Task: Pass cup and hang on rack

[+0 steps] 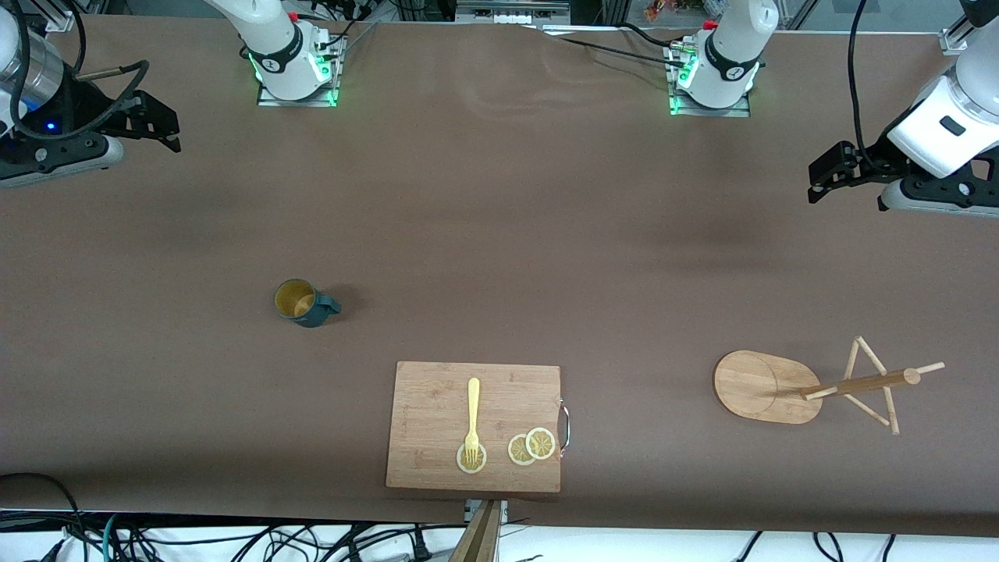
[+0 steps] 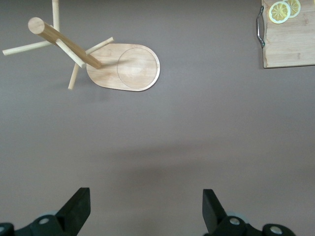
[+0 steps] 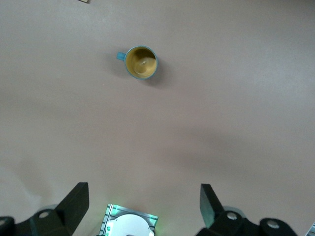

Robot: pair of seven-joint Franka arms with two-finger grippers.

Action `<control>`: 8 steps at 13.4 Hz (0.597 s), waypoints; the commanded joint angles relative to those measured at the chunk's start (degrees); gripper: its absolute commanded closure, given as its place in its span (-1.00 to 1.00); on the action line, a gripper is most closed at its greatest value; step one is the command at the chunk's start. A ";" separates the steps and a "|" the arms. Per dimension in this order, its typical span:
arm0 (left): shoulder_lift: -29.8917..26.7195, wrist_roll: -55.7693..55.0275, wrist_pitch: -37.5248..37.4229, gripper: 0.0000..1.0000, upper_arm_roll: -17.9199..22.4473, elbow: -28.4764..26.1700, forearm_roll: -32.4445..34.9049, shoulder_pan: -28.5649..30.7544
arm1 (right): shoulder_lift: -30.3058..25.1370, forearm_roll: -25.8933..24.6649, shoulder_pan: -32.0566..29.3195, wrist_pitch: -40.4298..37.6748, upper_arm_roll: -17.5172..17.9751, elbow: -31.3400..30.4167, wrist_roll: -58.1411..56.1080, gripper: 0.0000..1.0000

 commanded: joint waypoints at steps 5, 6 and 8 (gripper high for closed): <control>0.17 0.44 1.73 -1.00 -0.26 1.11 1.40 0.98 | -0.81 -0.50 -0.15 0.05 0.31 -1.02 0.47 -1.00; 0.00 0.43 1.12 -1.00 -0.17 1.11 1.40 0.98 | -0.81 -0.42 -0.15 0.05 0.31 -1.02 0.47 -1.00; -0.01 0.43 -2.38 -1.00 -0.09 1.55 1.40 0.89 | -0.89 -0.33 -0.15 0.22 0.31 -1.37 0.47 -1.00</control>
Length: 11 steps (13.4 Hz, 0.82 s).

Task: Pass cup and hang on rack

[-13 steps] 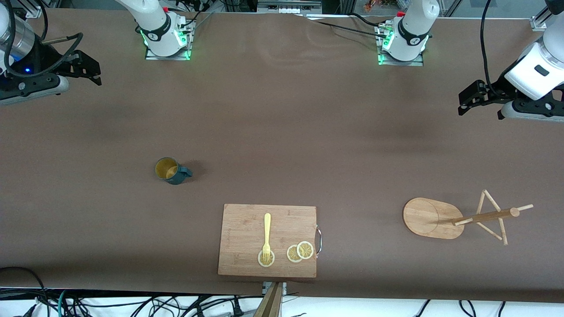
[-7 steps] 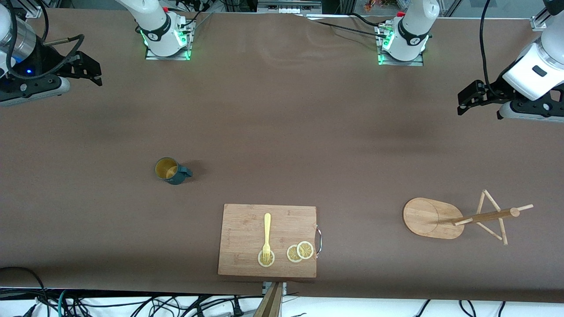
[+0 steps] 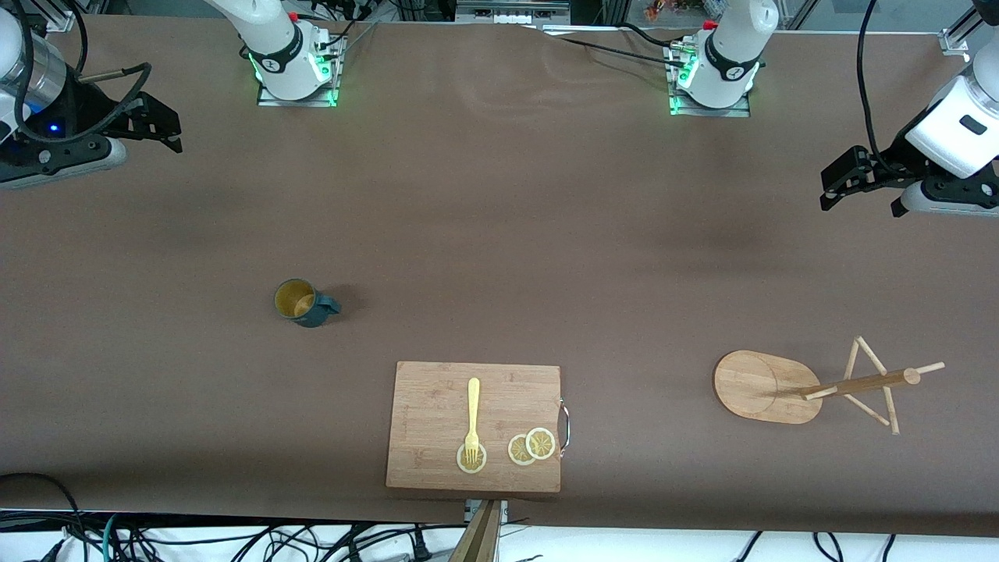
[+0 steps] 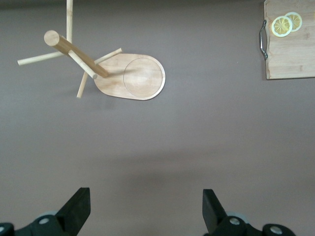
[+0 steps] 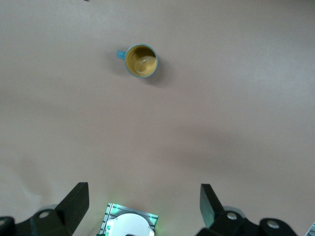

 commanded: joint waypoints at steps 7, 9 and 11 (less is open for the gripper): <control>-0.08 1.05 -4.43 -1.00 -1.01 1.58 1.37 0.20 | 0.32 -0.33 -0.06 20.75 0.40 -18.23 0.64 -1.00; 0.10 0.87 -3.73 -1.00 -0.40 1.32 1.28 0.29 | 4.62 -0.33 0.20 28.23 0.48 -20.88 2.82 -1.00; 0.18 1.05 -3.72 -1.00 -0.31 1.15 1.28 0.90 | 9.80 -0.33 0.20 33.50 0.48 -21.15 4.42 -1.00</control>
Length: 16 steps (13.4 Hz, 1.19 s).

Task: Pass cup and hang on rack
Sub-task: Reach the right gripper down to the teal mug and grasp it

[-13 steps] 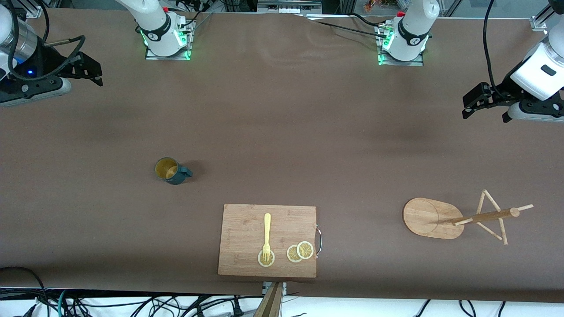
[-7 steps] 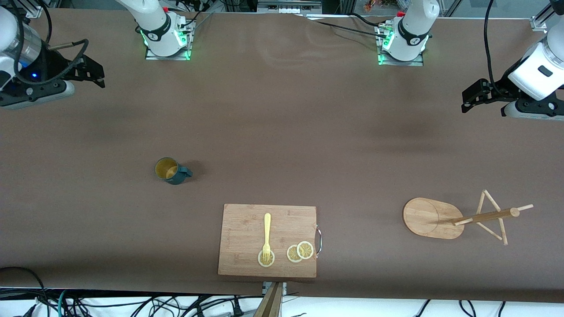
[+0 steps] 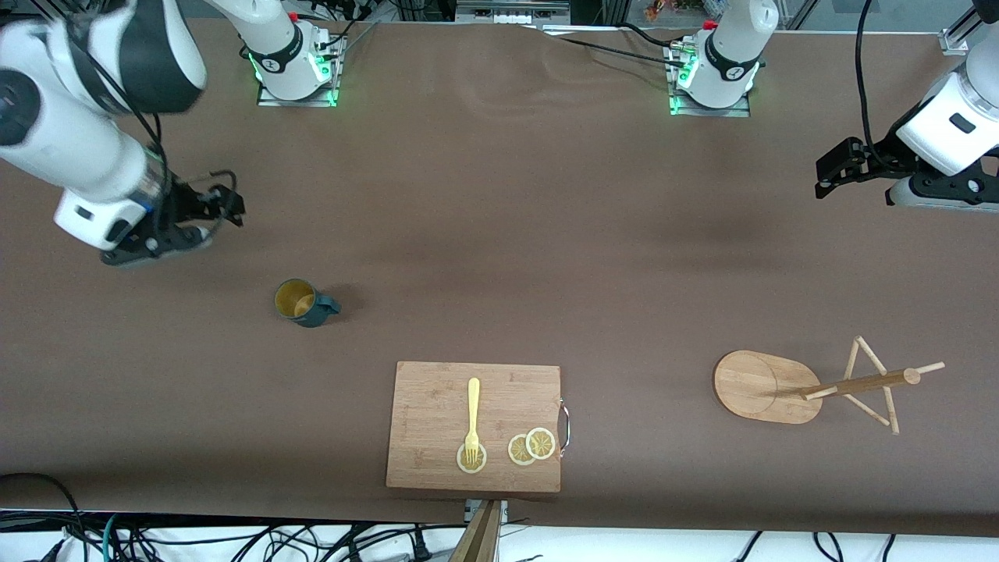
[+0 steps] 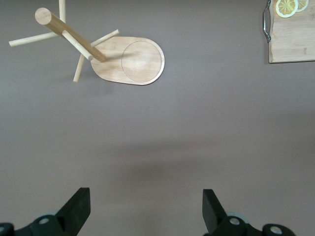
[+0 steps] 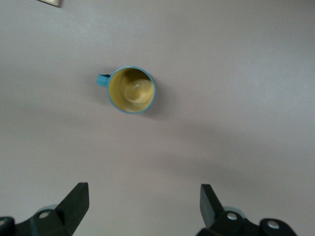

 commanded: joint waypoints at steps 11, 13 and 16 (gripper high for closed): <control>0.03 0.66 -1.57 -1.00 -4.15 1.31 5.09 0.60 | 13.26 0.63 -0.16 30.32 0.21 -10.17 4.09 -0.96; 0.03 0.83 -1.65 -1.00 -4.15 1.14 4.38 0.69 | 14.58 0.72 -0.33 32.17 0.21 -9.91 4.09 -0.89; 0.12 0.84 -1.66 -1.00 -4.15 0.96 4.38 0.69 | 16.07 2.73 0.01 32.88 0.29 -8.94 4.18 -0.55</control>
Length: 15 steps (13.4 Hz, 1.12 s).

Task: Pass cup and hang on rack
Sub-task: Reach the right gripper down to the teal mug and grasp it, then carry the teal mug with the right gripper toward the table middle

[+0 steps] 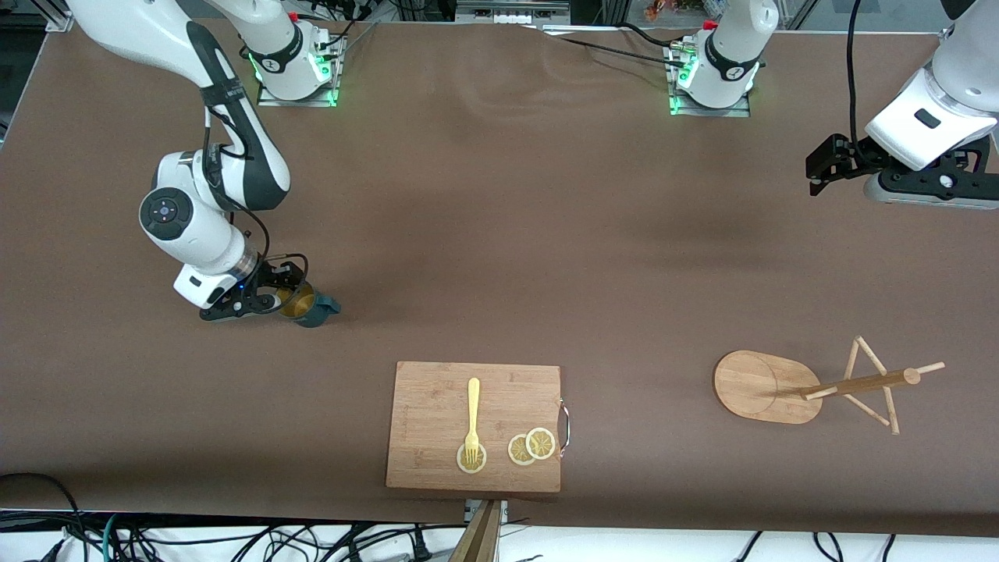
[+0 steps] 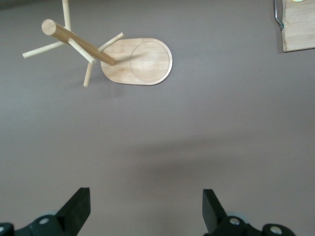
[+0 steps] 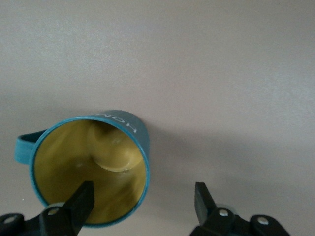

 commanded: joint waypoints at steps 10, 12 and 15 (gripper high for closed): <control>0.16 0.58 -1.17 -1.00 -0.16 0.81 -1.05 0.47 | 3.00 7.08 3.53 -6.23 0.62 9.11 3.95 1.00; 0.16 0.94 -1.34 -1.00 -0.16 0.81 -1.05 0.47 | 3.00 7.08 8.01 -13.00 0.62 14.03 12.54 1.00; 0.16 1.11 -1.43 -1.00 -0.16 0.73 -1.05 0.47 | 3.96 7.08 16.44 -15.92 0.53 17.82 25.12 1.00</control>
